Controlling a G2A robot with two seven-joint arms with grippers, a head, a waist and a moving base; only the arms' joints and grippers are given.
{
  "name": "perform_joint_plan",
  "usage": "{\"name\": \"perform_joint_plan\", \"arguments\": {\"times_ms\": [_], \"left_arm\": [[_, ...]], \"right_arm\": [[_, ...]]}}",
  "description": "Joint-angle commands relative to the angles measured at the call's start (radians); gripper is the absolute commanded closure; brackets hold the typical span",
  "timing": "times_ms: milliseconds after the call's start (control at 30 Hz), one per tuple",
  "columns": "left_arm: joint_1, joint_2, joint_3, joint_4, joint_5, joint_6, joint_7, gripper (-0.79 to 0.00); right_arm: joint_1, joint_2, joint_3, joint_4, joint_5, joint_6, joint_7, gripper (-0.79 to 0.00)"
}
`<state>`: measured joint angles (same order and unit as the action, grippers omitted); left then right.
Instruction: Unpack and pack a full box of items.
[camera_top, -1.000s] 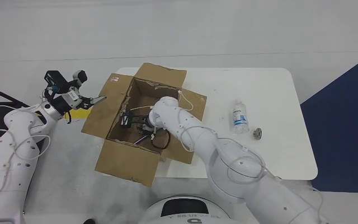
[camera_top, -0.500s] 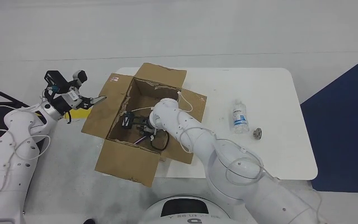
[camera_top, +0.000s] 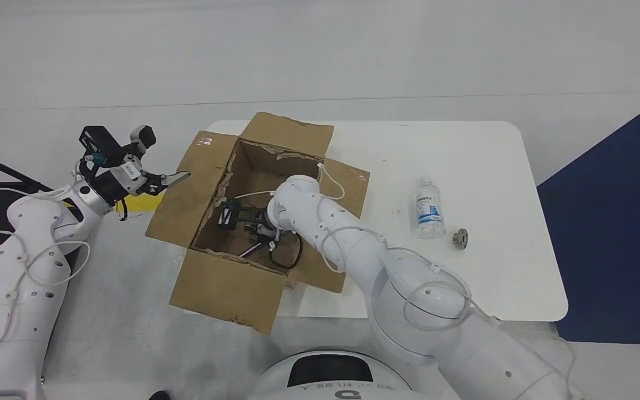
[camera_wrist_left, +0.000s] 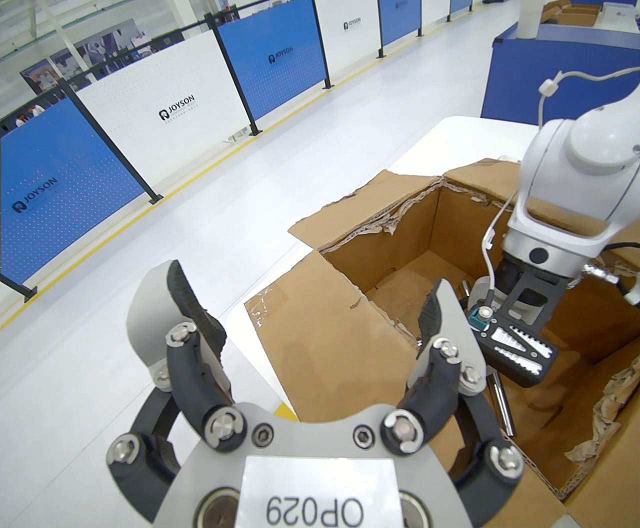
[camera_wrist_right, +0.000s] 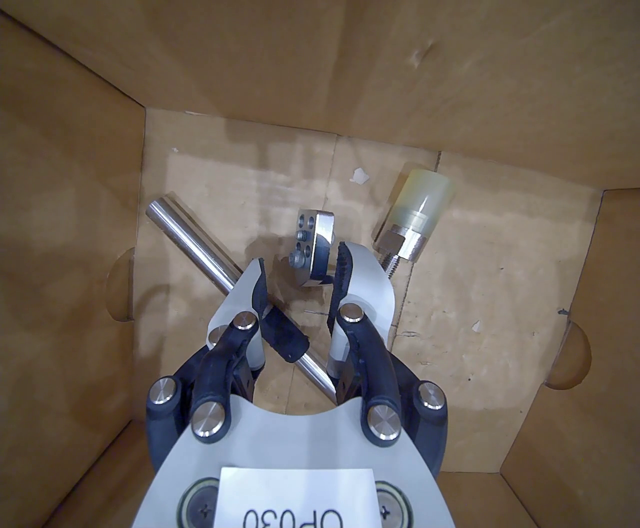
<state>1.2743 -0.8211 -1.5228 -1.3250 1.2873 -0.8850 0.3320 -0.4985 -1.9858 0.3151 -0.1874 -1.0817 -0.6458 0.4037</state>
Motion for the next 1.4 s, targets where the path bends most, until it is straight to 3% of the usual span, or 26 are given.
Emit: {"name": "perform_joint_plan", "arguments": {"times_ms": [0, 33, 67, 100, 567, 1067, 1133, 1233, 1367], "left_arm": [[0.0, 0.0, 0.0, 0.0, 0.0, 0.0, 0.0, -0.785], [0.0, 0.0, 0.0, 0.0, 0.0, 0.0, 0.0, -0.785], [0.0, 0.0, 0.0, 0.0, 0.0, 0.0, 0.0, -0.785], [0.0, 0.0, 0.0, 0.0, 0.0, 0.0, 0.0, -0.785], [0.0, 0.0, 0.0, 0.0, 0.0, 0.0, 0.0, -0.785], [0.0, 0.0, 0.0, 0.0, 0.0, 0.0, 0.0, -0.785], [0.0, 0.0, 0.0, 0.0, 0.0, 0.0, 0.0, -0.785], [0.0, 0.0, 0.0, 0.0, 0.0, 0.0, 0.0, -0.785], [0.0, 0.0, 0.0, 0.0, 0.0, 0.0, 0.0, -0.785]], "right_arm": [[0.013, 0.0, 0.006, 0.003, 0.01, -0.001, 0.009, 0.0], [0.02, 0.0, 0.008, 0.004, 0.011, -0.001, 0.005, 0.0], [0.026, 0.001, 0.01, 0.006, 0.013, -0.003, 0.002, -0.311], [0.029, 0.001, 0.011, 0.007, 0.014, -0.006, 0.001, -0.785], [0.025, 0.003, 0.004, -0.017, -0.005, -0.021, 0.006, -0.785], [0.04, 0.027, 0.061, -0.018, 0.094, -0.15, 0.179, -0.782], [0.034, 0.026, 0.064, -0.029, 0.1, -0.15, 0.209, -0.73], [0.027, 0.023, 0.067, -0.039, 0.11, -0.141, 0.263, -0.566], [0.018, 0.015, 0.068, -0.052, 0.123, -0.139, 0.336, -0.462]]}}
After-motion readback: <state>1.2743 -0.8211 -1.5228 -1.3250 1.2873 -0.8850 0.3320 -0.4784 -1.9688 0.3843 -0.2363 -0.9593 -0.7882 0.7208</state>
